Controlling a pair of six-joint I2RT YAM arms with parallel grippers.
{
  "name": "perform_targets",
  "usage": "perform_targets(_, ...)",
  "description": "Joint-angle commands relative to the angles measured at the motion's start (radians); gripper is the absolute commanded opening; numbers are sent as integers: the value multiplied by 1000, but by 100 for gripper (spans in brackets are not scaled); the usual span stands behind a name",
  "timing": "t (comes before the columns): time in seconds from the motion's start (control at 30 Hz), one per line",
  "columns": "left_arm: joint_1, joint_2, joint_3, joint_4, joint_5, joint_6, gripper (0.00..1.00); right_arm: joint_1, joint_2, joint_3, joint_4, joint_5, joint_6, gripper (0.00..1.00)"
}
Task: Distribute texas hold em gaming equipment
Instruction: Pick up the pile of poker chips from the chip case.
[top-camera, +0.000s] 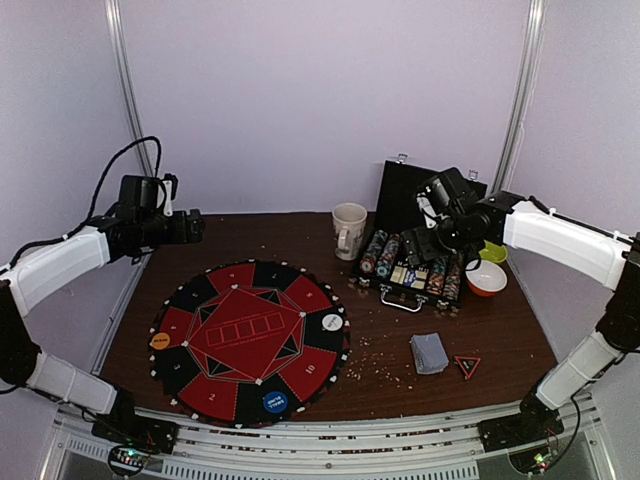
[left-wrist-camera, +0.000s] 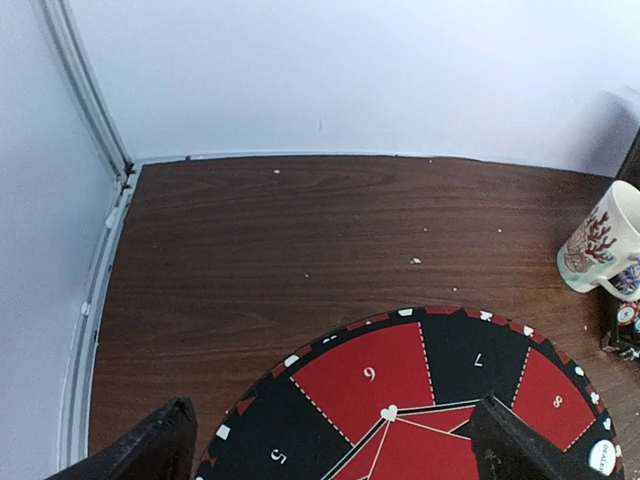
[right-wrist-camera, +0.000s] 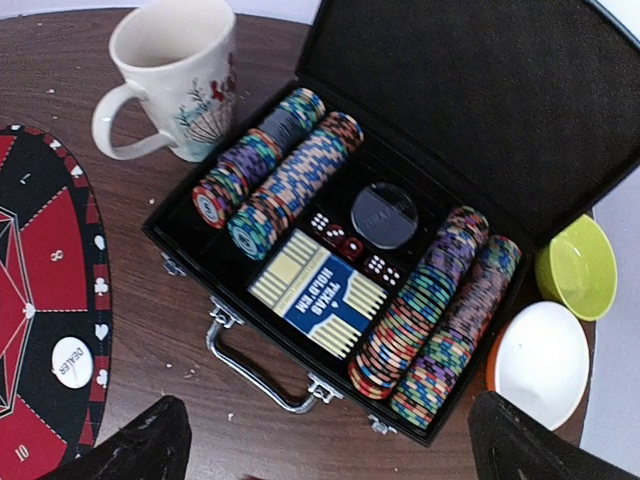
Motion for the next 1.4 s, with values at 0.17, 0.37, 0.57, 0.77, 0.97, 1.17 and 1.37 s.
perform_targets(0.17,-28,91,50,127,60,186,98,-73,-21,64,-211,88,131,100)
perform_targets(0.37,-28,120,19,156,95,171,98,-90,47,169,-271,-53,14,100)
perform_targets(0.57,-29,121,-26,195,90,199,98,-90,156,273,-218,-211,-170,100)
perform_targets(0.77,-29,107,-27,192,77,207,98,-90,389,462,-196,-392,-345,93)
perform_targets(0.97,-28,95,-42,206,65,219,98,-93,582,626,-215,-350,-408,76)
perform_targets(1.17,-29,129,-35,199,53,226,98,-93,694,677,-239,-304,-441,66)
perform_targets(1.37,-28,156,-21,193,61,227,98,-93,764,740,-245,-258,-450,64)
